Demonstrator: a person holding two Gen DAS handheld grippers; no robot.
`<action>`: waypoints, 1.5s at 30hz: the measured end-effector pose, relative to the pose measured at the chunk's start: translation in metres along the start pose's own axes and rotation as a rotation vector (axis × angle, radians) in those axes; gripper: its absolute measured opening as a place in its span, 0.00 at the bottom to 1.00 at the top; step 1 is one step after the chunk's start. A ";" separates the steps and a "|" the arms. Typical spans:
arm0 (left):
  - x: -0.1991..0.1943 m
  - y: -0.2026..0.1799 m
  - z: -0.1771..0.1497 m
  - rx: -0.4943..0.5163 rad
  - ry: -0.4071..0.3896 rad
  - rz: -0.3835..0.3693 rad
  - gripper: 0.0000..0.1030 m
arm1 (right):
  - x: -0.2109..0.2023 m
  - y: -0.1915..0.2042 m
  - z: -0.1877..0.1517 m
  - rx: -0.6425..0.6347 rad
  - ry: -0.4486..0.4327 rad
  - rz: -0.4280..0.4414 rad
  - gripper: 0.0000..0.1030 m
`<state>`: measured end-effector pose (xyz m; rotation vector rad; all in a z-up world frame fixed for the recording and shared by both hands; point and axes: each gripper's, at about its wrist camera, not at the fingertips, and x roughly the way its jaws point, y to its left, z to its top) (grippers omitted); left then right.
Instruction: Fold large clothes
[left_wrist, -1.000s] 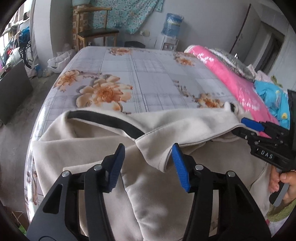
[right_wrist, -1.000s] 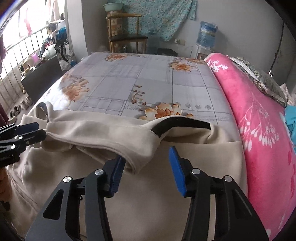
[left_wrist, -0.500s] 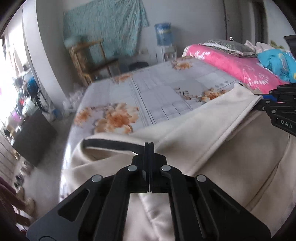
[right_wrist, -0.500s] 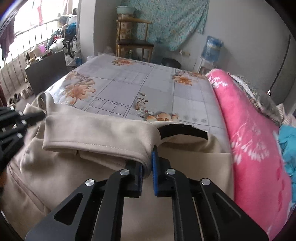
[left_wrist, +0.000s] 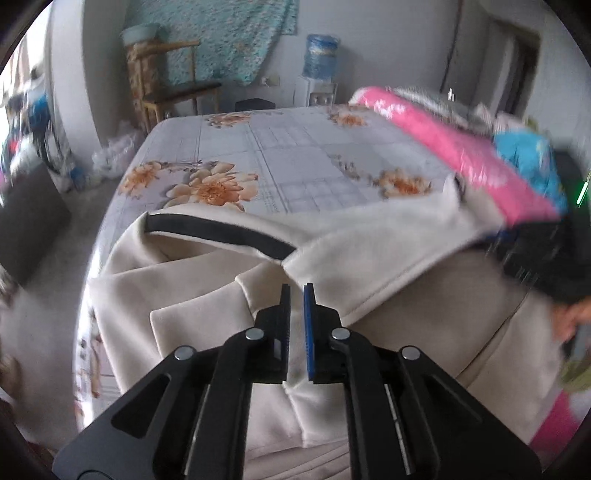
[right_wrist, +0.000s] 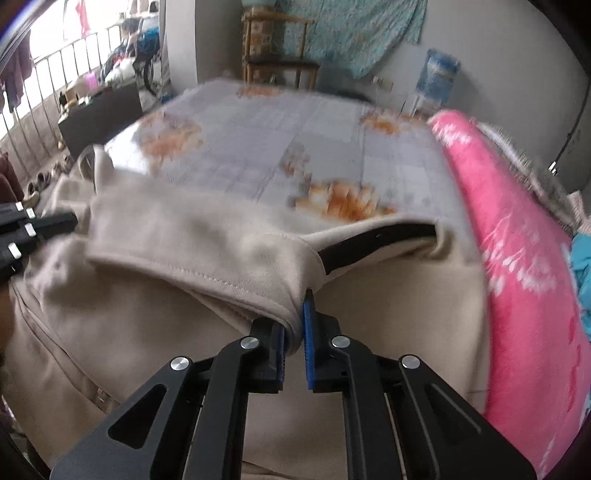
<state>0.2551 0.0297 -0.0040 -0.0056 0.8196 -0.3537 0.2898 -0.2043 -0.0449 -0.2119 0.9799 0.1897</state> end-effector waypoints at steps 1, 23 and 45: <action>-0.002 0.003 0.003 -0.035 -0.016 -0.027 0.06 | 0.002 0.002 -0.003 -0.012 -0.006 -0.009 0.08; 0.054 -0.013 0.008 -0.053 0.167 -0.092 0.06 | 0.010 0.013 0.009 0.061 0.006 0.203 0.38; -0.127 0.061 -0.162 -0.312 0.016 -0.062 0.42 | -0.078 0.064 -0.128 0.072 -0.035 0.309 0.68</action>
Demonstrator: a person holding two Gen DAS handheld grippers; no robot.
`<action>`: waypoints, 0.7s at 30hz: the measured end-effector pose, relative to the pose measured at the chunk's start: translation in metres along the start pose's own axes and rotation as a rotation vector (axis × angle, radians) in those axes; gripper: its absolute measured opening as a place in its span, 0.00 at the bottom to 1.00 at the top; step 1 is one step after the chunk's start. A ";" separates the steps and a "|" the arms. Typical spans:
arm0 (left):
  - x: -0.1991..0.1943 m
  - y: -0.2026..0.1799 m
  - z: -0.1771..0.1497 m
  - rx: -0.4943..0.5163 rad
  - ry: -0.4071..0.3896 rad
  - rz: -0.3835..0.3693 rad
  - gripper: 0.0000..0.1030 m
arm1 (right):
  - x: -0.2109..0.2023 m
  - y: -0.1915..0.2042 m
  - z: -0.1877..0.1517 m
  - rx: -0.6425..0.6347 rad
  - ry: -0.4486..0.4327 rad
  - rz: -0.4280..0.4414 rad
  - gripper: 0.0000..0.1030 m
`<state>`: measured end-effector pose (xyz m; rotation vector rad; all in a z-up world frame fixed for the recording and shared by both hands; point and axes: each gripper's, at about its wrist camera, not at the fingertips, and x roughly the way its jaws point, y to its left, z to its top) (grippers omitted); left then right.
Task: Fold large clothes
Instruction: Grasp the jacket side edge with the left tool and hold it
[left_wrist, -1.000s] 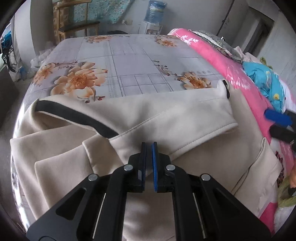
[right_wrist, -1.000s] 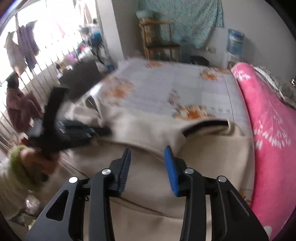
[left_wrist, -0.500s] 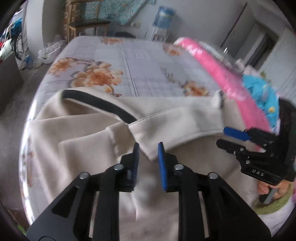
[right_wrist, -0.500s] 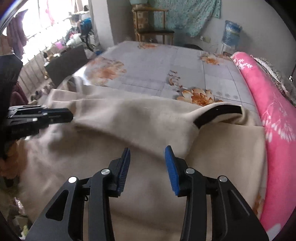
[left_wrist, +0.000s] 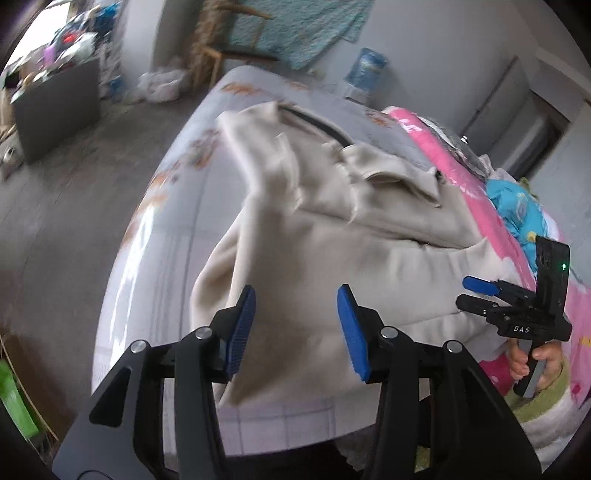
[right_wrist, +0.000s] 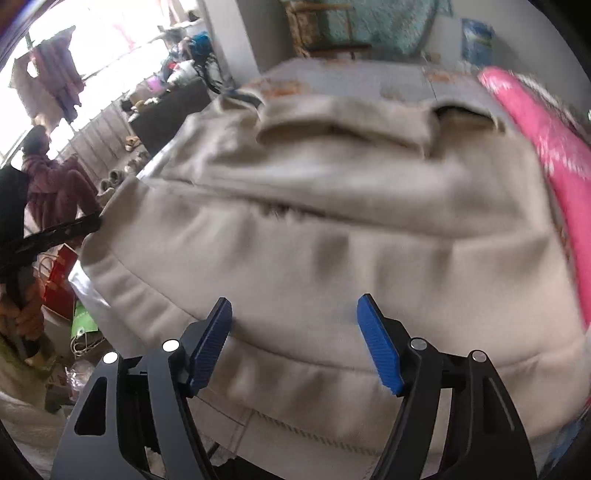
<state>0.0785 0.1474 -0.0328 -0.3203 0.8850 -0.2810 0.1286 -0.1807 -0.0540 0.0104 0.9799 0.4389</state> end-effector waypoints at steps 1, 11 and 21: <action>0.000 0.003 -0.002 -0.009 -0.010 -0.008 0.42 | 0.000 0.000 0.001 0.004 0.003 -0.003 0.68; 0.009 0.012 0.009 0.019 0.000 0.053 0.42 | 0.003 0.004 0.000 0.026 -0.004 -0.031 0.68; 0.015 0.012 0.014 -0.003 -0.007 -0.080 0.37 | 0.000 0.002 -0.004 0.030 -0.025 -0.025 0.69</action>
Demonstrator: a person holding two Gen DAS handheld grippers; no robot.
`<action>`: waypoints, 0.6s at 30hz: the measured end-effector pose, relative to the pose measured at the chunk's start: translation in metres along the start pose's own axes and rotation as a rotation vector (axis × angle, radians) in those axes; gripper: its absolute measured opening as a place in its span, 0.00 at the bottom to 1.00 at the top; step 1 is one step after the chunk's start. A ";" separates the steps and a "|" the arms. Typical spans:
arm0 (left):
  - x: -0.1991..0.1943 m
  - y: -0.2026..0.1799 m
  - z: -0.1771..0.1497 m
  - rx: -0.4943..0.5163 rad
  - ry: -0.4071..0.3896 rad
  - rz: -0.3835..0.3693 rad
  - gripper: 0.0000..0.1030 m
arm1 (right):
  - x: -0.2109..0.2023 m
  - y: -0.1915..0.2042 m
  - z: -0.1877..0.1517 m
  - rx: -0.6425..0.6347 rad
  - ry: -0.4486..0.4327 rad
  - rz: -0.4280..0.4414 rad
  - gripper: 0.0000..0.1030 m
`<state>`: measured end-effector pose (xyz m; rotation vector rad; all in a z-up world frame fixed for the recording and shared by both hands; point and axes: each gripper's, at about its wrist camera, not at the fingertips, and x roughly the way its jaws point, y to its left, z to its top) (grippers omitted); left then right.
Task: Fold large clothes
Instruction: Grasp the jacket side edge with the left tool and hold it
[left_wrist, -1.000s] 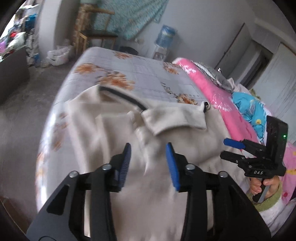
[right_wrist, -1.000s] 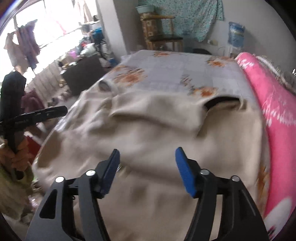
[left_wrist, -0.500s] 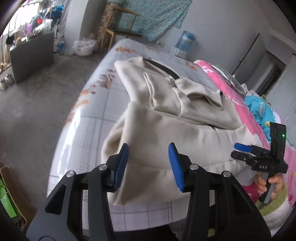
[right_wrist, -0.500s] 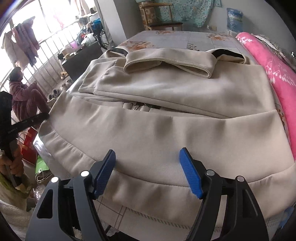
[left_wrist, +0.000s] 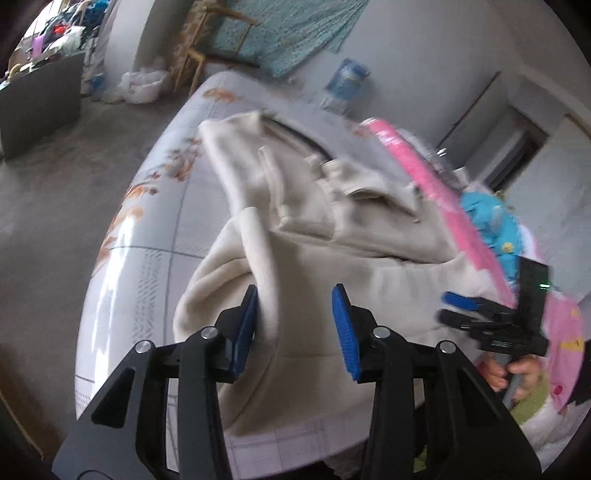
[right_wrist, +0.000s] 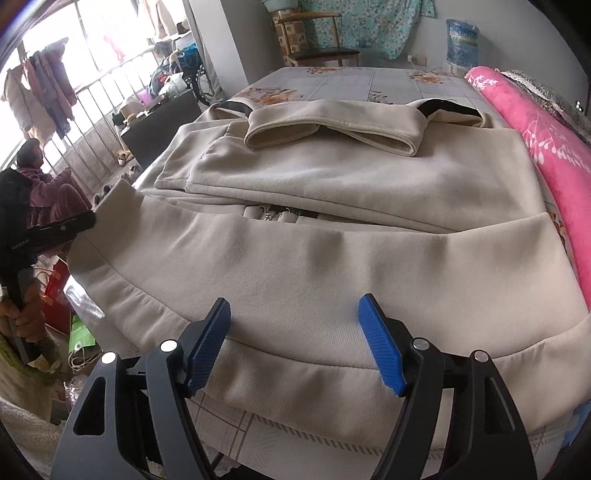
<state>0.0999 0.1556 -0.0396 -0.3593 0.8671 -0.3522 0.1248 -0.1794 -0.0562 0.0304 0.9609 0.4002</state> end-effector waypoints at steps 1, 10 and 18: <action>0.008 0.002 0.001 -0.007 0.024 0.045 0.37 | 0.000 0.000 0.000 0.000 -0.003 0.001 0.69; 0.034 -0.030 -0.001 0.161 0.024 0.332 0.31 | -0.018 -0.016 -0.006 0.053 -0.042 0.021 0.69; 0.037 -0.044 -0.003 0.252 0.008 0.441 0.28 | -0.073 -0.090 -0.016 0.191 -0.150 -0.129 0.63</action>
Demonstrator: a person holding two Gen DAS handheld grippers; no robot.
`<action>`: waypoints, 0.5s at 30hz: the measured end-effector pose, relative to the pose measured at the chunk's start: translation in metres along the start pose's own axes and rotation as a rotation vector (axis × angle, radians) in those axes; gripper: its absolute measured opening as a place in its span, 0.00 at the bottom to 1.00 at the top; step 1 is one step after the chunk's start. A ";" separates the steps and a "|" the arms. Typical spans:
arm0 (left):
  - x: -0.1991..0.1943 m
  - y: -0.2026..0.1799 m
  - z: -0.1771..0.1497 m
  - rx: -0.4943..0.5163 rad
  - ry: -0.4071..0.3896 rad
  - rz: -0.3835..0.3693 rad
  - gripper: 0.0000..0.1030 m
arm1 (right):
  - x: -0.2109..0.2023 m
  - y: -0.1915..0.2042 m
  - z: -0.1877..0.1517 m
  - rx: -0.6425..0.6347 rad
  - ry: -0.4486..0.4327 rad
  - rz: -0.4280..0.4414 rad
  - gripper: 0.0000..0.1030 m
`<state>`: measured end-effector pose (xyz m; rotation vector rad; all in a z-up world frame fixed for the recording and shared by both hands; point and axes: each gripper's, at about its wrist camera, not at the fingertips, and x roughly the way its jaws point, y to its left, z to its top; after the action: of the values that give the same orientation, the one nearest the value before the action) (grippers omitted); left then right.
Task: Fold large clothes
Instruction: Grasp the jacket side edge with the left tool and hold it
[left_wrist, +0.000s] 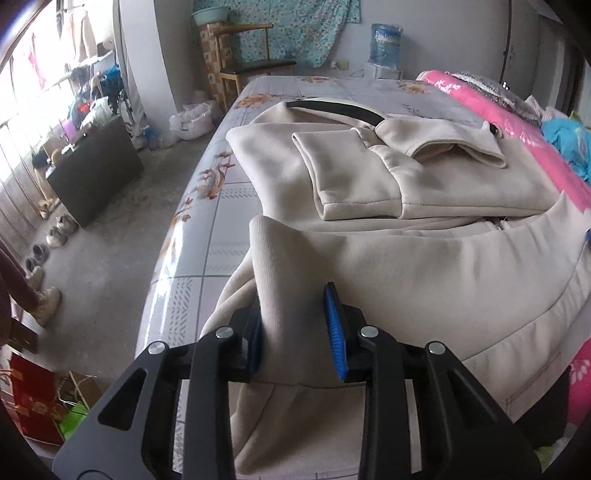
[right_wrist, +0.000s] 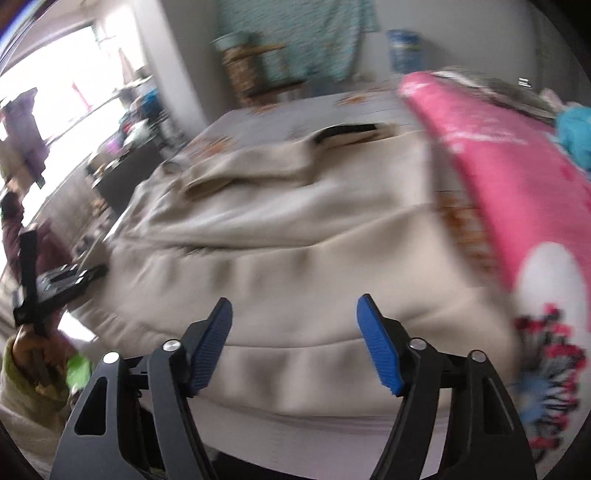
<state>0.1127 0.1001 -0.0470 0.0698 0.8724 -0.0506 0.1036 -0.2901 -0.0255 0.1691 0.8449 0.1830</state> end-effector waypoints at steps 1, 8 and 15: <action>0.001 -0.002 0.001 0.006 0.000 0.008 0.28 | -0.001 -0.009 0.003 0.015 -0.004 -0.019 0.60; 0.001 -0.005 0.002 0.015 0.010 0.036 0.28 | 0.016 -0.038 0.027 0.017 -0.003 -0.069 0.48; 0.001 -0.008 0.004 0.023 0.021 0.052 0.28 | 0.043 -0.061 0.039 0.057 0.054 -0.043 0.46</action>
<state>0.1158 0.0914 -0.0458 0.1143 0.8905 -0.0108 0.1666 -0.3420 -0.0453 0.2002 0.9070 0.1231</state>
